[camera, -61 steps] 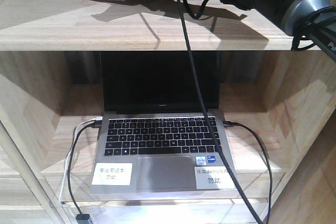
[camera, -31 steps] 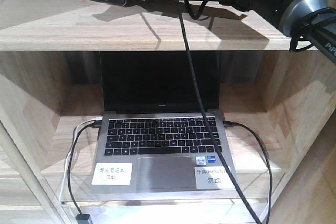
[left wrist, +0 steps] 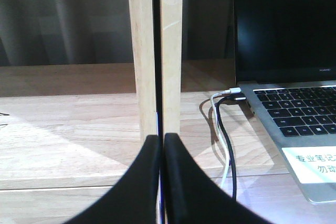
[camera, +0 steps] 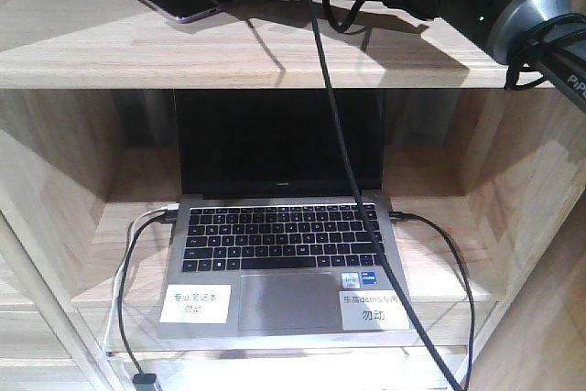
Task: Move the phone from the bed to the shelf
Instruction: 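Lower the phone flat onto the upper shelf and open the right gripper, then withdraw the open right gripper away from the phone on the shelf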
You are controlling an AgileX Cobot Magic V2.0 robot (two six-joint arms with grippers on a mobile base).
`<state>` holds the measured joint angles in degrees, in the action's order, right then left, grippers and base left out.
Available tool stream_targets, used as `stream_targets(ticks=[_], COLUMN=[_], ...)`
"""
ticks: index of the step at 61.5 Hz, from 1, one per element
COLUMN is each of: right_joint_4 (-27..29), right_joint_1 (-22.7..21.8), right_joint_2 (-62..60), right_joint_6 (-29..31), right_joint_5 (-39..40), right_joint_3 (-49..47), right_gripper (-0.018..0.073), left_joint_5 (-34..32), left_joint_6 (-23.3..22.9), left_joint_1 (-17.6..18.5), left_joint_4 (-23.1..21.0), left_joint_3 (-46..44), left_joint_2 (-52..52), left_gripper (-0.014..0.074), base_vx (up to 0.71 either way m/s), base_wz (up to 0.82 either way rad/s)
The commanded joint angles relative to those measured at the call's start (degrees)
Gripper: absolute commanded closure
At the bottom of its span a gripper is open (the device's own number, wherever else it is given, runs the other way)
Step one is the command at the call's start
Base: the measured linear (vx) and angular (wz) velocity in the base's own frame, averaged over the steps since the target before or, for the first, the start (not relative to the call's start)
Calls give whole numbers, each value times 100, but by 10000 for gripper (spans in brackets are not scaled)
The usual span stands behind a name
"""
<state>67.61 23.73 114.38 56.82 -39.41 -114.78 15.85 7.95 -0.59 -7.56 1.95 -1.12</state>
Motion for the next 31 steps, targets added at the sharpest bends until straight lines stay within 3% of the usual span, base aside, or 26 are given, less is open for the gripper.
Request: stream_targets(ticks=[1,31], right_joint_4=[-107,-1090], right_joint_1=[-19,-19], right_joint_2=[-451,-1029], right_joint_6=[56,-729], right_joint_5=[208,16], right_joint_3=[-195,-195], right_gripper=[-42,-12], left_joint_5=[-418,-418], left_joint_6=[-22,-22], left_joint_1=[18,18], left_joint_4=[-40,-40], left_joint_3=[13,13], left_joint_2=[-30,-30], left_gripper=[596,596], base_vx=[0,0], base_wz=[0,0])
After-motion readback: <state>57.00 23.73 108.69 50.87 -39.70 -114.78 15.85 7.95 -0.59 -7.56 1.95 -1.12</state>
